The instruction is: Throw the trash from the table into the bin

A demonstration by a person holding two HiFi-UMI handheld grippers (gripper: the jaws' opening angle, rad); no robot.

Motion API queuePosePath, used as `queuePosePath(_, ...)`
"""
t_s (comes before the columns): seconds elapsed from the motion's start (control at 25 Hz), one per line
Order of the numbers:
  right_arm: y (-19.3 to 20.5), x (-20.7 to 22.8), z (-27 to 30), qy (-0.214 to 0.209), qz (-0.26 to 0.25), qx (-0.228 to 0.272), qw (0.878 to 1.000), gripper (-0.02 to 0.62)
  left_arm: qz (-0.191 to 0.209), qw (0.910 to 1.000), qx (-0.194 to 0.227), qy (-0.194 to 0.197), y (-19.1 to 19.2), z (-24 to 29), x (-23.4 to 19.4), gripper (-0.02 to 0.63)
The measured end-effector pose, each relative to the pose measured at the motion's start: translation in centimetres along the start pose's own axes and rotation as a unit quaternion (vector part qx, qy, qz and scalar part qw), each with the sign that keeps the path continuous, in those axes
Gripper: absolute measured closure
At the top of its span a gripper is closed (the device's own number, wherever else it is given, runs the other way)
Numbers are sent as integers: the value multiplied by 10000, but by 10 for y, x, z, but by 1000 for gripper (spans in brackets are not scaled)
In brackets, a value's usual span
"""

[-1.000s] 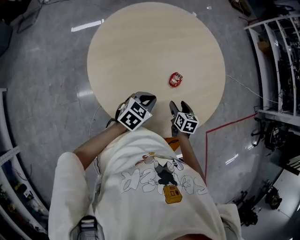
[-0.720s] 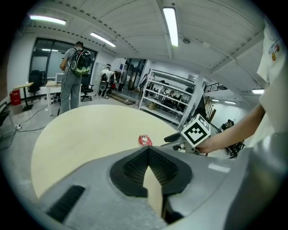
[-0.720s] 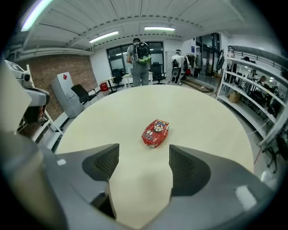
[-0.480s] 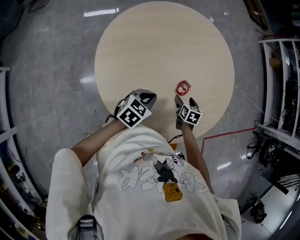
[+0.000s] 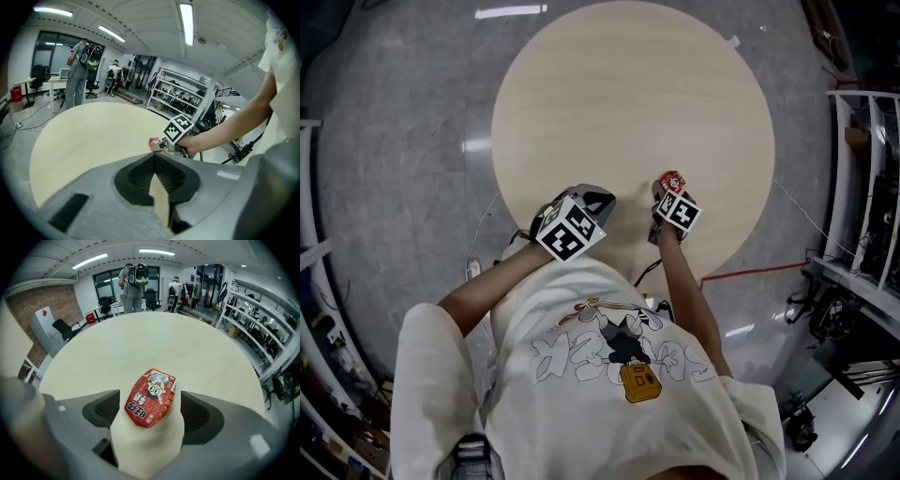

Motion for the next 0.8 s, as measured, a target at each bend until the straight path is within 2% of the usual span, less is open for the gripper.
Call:
queuePosePath(0.12, -2, 0, 12, 127, -208, -141, 9996, 187, -108, 9999, 1, -40, 8, -5, -1, 600)
queuePosePath(0.16, -3, -3, 16, 164, -304, -177, 9992, 223, -122, 9999, -1, -69, 12, -6, -5, 600)
queuePosePath(0.2, -6, -6, 20, 205, -412, -193, 9988, 219, -128, 9999, 6, -110, 14, -7, -9, 600)
queuePosePath(0.32, -15, -10, 21, 273, -734, -95, 9969, 233, -136, 9995, 146, -255, 11, -10, -19, 600)
queuePosePath(0.4, -11, -11, 10, 233, -867, 4, 9960, 238, -189, 9992, 228, -284, 11, -12, -16, 600)
queuePosePath(0.48, -4, -17, -9, 144, -921, 59, 9956, 270, -217, 9992, 231, -232, 16, -14, -7, 600)
queuePosePath(0.68, 9, -25, -19, 13, -1132, 277, 9932, 270, -16, 9998, 217, -38, 22, -12, 5, 600)
queuePosePath(0.8, 18, -32, -24, -152, -1060, 403, 9934, 270, 78, 9997, 221, -13, 26, -15, 9, 600)
Point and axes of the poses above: the fingertips, and each gripper's own axes: z forward along the fingers, x to its right, y out of its underside, the point moved 7 cm from there along -z, backward along the fingers
